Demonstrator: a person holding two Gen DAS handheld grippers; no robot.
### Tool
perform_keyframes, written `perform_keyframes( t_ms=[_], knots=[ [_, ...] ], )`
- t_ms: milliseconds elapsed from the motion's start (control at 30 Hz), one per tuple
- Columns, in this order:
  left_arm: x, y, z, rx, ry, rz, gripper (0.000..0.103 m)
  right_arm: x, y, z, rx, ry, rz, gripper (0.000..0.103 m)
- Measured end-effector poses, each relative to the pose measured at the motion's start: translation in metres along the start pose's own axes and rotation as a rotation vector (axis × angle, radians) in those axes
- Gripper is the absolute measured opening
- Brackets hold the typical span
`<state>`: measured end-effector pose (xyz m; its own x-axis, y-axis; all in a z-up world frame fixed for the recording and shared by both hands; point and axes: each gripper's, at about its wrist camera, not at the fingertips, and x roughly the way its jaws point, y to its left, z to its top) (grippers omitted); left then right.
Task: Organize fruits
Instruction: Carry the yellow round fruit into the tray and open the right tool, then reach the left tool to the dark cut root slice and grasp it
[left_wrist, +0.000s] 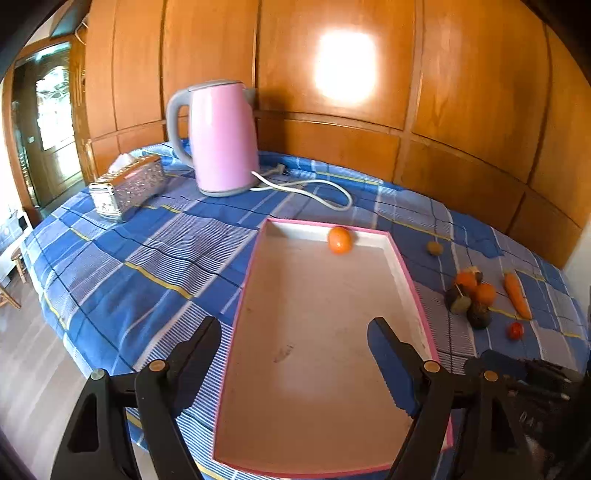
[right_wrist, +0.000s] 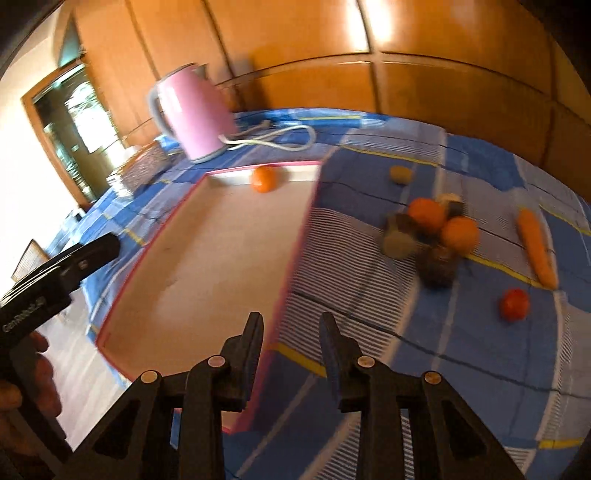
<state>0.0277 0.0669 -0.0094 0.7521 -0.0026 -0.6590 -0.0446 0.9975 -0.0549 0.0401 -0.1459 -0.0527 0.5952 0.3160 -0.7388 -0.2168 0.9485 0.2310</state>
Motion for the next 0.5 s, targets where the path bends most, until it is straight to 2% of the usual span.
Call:
perform_keyframes(
  t_ms=[233, 500],
  knots=[
    [0.005, -0.021, -0.004, 0.068, 0.031, -0.077, 0.082, -0.015, -0.052, -0.011, 0.119, -0.02, -0.102, 0.031],
    [0.01, -0.05, -0.002, 0.147, 0.048, -0.131, 0.082, -0.033, -0.107, -0.021, 0.233, -0.042, -0.208, 0.031]
  ],
)
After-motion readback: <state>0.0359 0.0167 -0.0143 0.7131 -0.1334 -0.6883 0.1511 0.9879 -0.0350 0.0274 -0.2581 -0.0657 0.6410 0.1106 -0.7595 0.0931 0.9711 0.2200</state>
